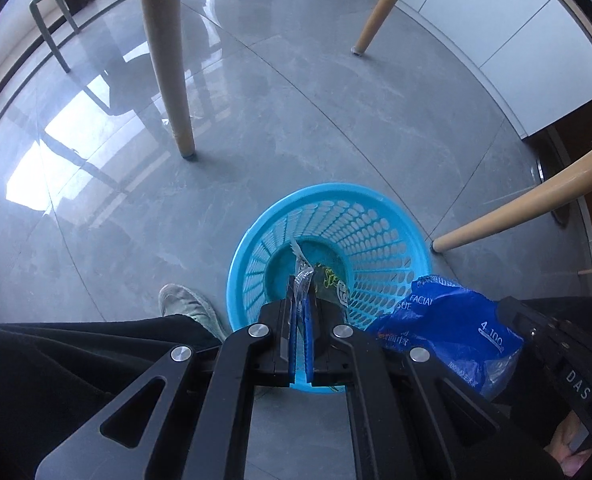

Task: Collect trash
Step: 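Open the right gripper over the blue wastebasket while the left gripper opens to drop the wrapper, then raise both open grippers from the wastebasket back toward the table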

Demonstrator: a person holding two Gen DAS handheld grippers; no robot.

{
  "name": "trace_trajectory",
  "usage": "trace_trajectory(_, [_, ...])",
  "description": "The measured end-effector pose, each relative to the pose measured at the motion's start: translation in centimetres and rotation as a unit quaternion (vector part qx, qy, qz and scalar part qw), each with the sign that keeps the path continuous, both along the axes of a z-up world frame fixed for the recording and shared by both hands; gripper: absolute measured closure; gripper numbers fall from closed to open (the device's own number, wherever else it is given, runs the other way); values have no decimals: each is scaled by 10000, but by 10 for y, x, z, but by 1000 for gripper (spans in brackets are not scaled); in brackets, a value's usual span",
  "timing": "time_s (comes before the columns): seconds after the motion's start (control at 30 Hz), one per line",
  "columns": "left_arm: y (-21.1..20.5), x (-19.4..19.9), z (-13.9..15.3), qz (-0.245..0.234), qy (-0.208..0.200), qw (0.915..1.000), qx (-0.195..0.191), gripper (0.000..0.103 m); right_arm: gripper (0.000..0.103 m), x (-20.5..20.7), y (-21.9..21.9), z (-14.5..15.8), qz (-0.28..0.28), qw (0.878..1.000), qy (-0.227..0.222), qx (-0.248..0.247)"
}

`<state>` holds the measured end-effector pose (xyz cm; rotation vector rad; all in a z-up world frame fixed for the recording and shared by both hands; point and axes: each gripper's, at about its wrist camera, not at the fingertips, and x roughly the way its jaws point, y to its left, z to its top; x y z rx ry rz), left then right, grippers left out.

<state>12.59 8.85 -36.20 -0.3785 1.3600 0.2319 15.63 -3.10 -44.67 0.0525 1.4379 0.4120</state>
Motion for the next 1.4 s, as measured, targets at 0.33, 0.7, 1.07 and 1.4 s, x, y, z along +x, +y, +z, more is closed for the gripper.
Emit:
trace_trajectory(0.33, [-2, 11, -26, -273, 324, 9991, 10, 98, 99, 11, 12, -35, 103, 9989, 351, -283])
trace_trajectory(0.7, [7, 3, -15, 115, 227, 9996, -128, 73, 68, 6, 3, -23, 96, 9982, 469, -350])
trace_trajectory(1.07, [-10, -21, 16, 130, 170, 9985, -511, 66, 51, -17, -5, 39, 529, 9976, -80, -447])
trace_trajectory(1.4, [-32, -64, 82, -477, -373, 9981, -132, 55, 35, -61, -27, 99, 827, 9942, -614, -322])
